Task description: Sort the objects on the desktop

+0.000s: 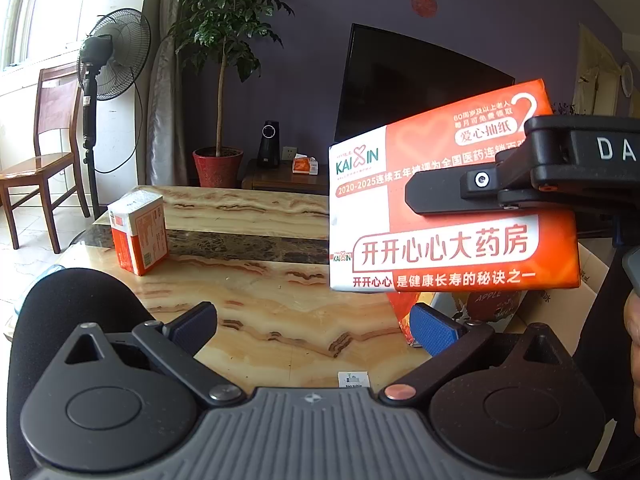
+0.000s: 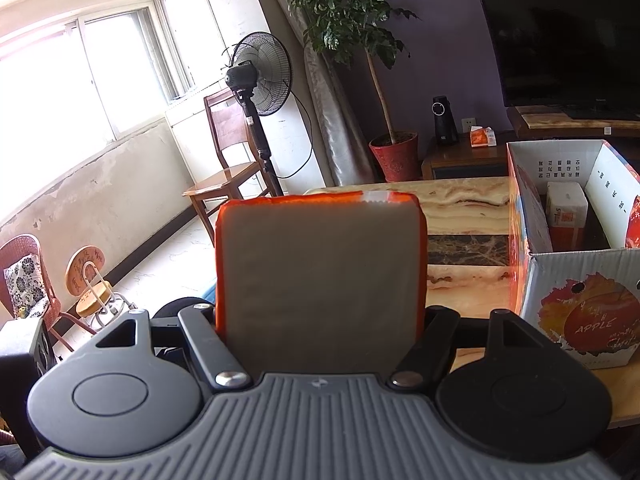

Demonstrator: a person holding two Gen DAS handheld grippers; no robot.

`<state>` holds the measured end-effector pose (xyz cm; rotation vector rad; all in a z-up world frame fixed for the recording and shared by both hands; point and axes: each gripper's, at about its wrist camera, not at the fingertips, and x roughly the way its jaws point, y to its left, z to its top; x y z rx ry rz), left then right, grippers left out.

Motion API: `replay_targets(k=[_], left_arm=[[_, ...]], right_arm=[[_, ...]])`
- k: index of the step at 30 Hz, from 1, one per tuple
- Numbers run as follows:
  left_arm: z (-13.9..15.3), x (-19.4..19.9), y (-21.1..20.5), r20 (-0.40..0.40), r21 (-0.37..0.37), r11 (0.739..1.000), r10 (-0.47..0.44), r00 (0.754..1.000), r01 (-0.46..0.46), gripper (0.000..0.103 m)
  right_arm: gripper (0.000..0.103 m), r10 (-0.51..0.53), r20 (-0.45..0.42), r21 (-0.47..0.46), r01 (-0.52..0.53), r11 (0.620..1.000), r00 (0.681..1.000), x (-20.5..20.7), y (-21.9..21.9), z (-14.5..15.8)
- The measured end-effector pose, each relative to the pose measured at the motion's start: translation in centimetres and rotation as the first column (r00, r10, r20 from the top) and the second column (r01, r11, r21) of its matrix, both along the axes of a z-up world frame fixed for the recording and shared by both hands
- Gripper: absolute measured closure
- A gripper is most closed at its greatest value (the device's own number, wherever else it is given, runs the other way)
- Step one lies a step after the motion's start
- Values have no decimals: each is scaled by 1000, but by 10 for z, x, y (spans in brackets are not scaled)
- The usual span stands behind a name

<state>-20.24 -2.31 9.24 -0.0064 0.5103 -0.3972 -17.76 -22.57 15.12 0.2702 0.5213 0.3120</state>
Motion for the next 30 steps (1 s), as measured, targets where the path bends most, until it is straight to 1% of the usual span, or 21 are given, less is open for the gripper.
replay_targets(k=[30], left_arm=[[2, 1, 1, -4, 4, 1000, -3, 1000, 3, 1]], right_arm=[[29, -1, -1, 5, 1, 1000, 1000, -1, -2, 0]])
